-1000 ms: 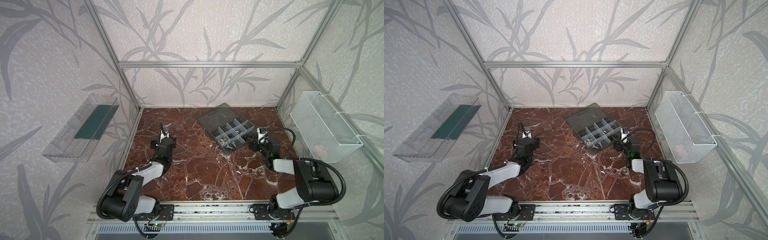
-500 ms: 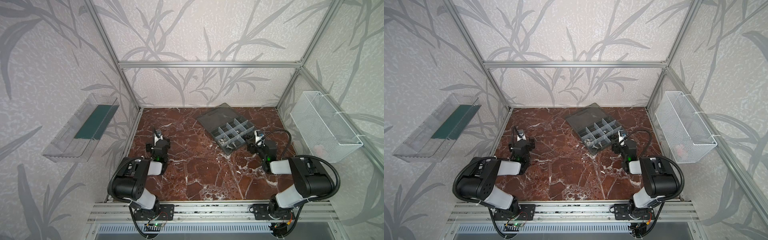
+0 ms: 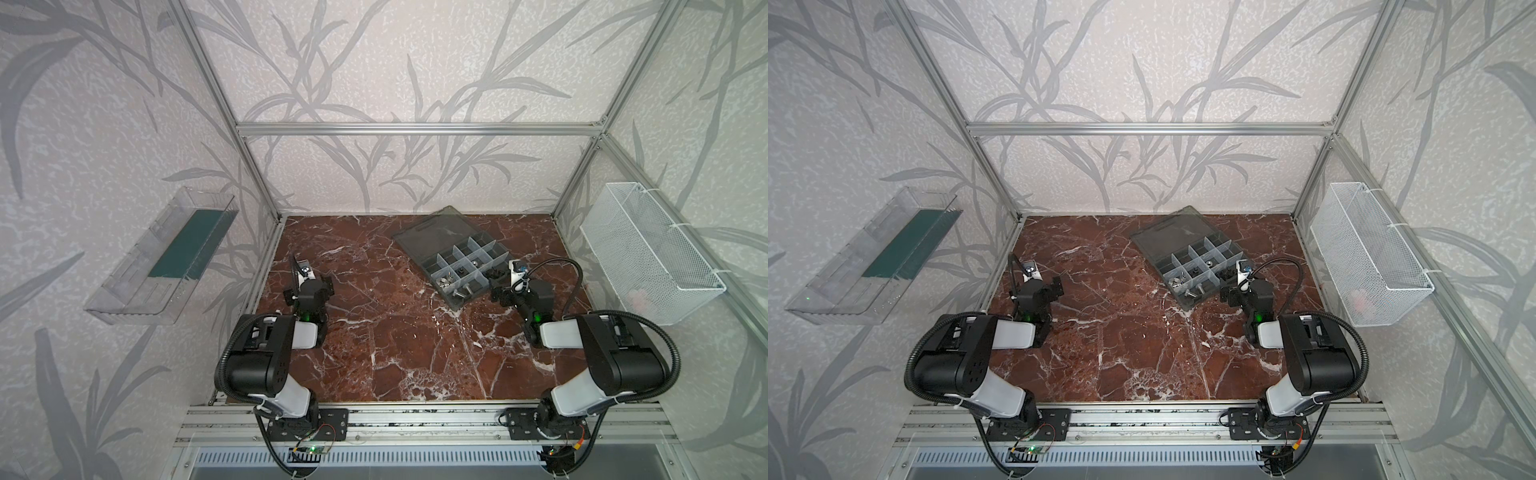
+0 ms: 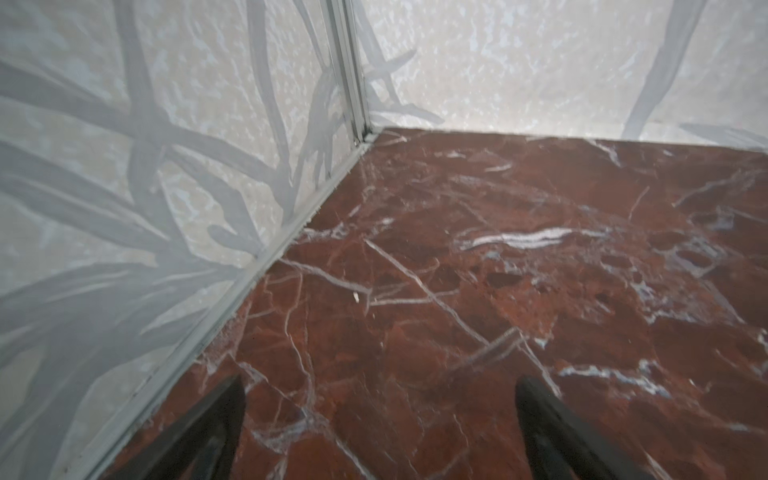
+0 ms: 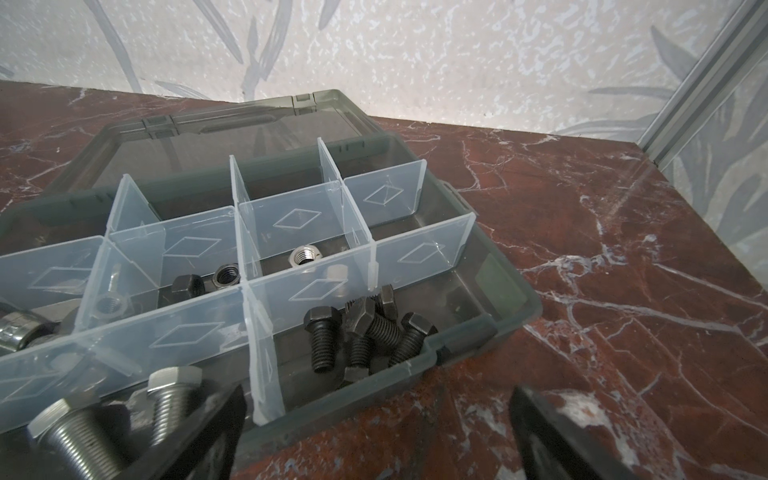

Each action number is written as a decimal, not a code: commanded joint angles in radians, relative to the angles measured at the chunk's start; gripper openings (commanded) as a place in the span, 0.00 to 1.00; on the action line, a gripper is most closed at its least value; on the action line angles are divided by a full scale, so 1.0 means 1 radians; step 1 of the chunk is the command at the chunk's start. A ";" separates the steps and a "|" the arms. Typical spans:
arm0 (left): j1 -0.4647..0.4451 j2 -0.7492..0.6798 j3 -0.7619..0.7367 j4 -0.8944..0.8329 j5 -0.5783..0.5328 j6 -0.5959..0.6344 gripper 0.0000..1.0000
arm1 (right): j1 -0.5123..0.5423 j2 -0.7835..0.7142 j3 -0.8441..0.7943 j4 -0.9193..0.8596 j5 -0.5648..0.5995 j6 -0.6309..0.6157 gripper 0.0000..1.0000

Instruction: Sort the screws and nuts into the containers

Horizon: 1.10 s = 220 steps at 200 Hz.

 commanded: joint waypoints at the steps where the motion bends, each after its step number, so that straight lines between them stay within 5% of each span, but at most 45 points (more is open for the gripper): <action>1: -0.003 -0.015 0.001 -0.017 0.032 -0.026 0.99 | 0.005 0.005 0.000 0.040 0.017 -0.003 0.99; 17: -0.004 0.025 -0.022 0.104 0.029 -0.001 0.99 | 0.005 0.006 0.000 0.040 0.018 -0.004 0.99; 96: -0.005 0.017 -0.019 0.082 0.027 -0.005 0.99 | 0.007 0.005 -0.007 0.055 -0.081 -0.041 0.99; 220: -0.003 0.014 -0.017 0.076 0.029 -0.008 0.99 | 0.007 0.006 -0.006 0.055 -0.082 -0.040 0.99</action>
